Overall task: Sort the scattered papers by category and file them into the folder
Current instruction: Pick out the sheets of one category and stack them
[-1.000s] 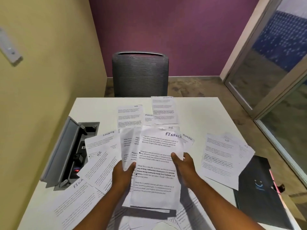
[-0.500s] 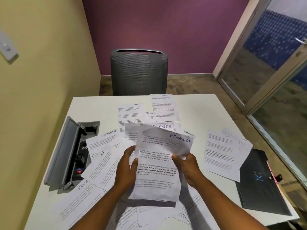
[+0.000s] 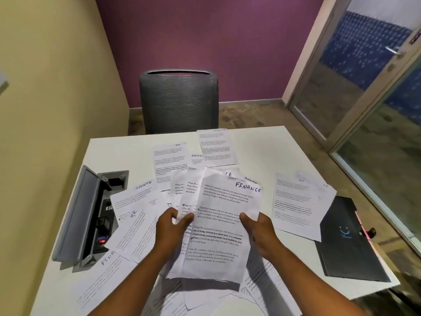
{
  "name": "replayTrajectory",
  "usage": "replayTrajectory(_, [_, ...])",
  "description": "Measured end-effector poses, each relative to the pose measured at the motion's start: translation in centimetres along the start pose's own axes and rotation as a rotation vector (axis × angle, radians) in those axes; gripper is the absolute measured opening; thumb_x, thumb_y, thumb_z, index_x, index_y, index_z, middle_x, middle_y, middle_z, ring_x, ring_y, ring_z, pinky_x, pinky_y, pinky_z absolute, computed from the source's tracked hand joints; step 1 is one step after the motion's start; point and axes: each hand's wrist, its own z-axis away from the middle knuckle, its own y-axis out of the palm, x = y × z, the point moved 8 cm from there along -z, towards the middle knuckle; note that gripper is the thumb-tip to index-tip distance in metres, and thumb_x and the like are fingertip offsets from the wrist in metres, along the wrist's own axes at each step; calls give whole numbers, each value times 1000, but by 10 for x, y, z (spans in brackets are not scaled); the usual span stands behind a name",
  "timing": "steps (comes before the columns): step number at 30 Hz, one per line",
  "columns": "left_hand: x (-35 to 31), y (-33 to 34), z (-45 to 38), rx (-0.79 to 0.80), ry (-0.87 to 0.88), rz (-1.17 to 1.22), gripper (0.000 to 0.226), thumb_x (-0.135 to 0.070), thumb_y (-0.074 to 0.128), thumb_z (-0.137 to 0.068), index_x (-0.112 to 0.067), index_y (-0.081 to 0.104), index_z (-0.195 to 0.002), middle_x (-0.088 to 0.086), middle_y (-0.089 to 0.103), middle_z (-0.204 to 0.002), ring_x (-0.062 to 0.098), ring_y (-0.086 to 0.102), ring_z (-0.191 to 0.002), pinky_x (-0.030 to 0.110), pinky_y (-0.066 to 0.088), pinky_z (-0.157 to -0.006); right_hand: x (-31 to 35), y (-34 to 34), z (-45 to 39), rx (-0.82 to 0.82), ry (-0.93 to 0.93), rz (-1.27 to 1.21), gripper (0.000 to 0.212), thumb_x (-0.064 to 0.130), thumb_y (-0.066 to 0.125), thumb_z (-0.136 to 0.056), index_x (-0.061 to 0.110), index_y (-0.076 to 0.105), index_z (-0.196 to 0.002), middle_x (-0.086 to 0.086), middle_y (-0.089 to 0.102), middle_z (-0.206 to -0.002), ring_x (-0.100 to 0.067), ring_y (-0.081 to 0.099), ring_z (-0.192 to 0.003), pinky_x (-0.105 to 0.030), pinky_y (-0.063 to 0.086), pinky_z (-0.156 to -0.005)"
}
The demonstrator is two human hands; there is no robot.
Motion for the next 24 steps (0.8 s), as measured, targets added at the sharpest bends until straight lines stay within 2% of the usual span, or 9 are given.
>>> replayTrajectory(4, [-19,12,18,15,27,49,32,-42,64,-89,-26,46,-110,-11,65,-100,7,66,-91,20,53,-70,5,0,-5,50,-3,-59,41,16,70,-95,11,61,-134,-11,72,-125,-31,68,-117,-55,49,-106])
replayTrajectory(7, [-20,24,22,67,33,94,71,-21,77,-84,-30,29,-135,-10,66,-109,4,69,-92,13,53,-71,9,2,-7,85,-1,-77,41,18,71,-95,11,60,-134,-12,72,-125,-33,69,-116,-58,49,-105])
replayTrajectory(10, [-17,32,22,71,53,3,98,-14,77,-85,-38,10,-151,-6,64,-120,10,65,-106,32,52,-91,13,5,-7,162,37,-99,44,15,73,-92,9,61,-133,-16,71,-125,-36,68,-115,-59,49,-104])
replayTrajectory(12, [-15,39,23,77,27,-14,83,-13,72,-89,-35,19,-150,-13,63,-114,8,65,-102,31,55,-86,18,8,-6,216,60,-100,46,14,76,-89,8,62,-132,-17,71,-123,-39,69,-113,-60,50,-102])
replayTrajectory(14, [-15,45,23,77,13,-51,47,-13,66,-93,-28,45,-132,-13,66,-111,14,67,-104,30,57,-83,28,9,-3,232,29,-60,44,13,78,-88,8,64,-130,-15,74,-119,-37,71,-108,-56,56,-96])
replayTrajectory(16, [-22,45,29,18,52,-63,25,-13,62,-95,-24,59,-118,-8,70,-111,20,67,-107,35,58,-85,46,7,2,181,-81,6,37,13,79,-86,13,68,-121,-7,78,-109,-26,75,-99,-40,62,-83])
replayTrajectory(19, [-30,37,41,-122,92,33,27,-5,59,-96,-16,61,-121,-7,69,-112,10,64,-105,34,53,-91,58,-1,5,92,-230,17,32,7,85,-79,17,73,-107,3,80,-98,-12,75,-93,-22,60,-79])
replayTrajectory(22, [-20,40,50,-131,64,68,37,-6,61,-95,-16,55,-130,-7,65,-119,7,61,-111,33,48,-96,46,-3,12,74,-270,98,43,17,91,-74,21,70,-111,11,77,-103,-7,71,-101,-23,56,-87])
replayTrajectory(24, [-6,43,53,-140,32,72,45,-7,63,-94,-19,50,-136,-7,60,-126,10,57,-117,33,45,-100,34,-6,12,90,-305,207,42,14,91,-74,21,68,-107,16,73,-104,-6,67,-105,-21,53,-90])
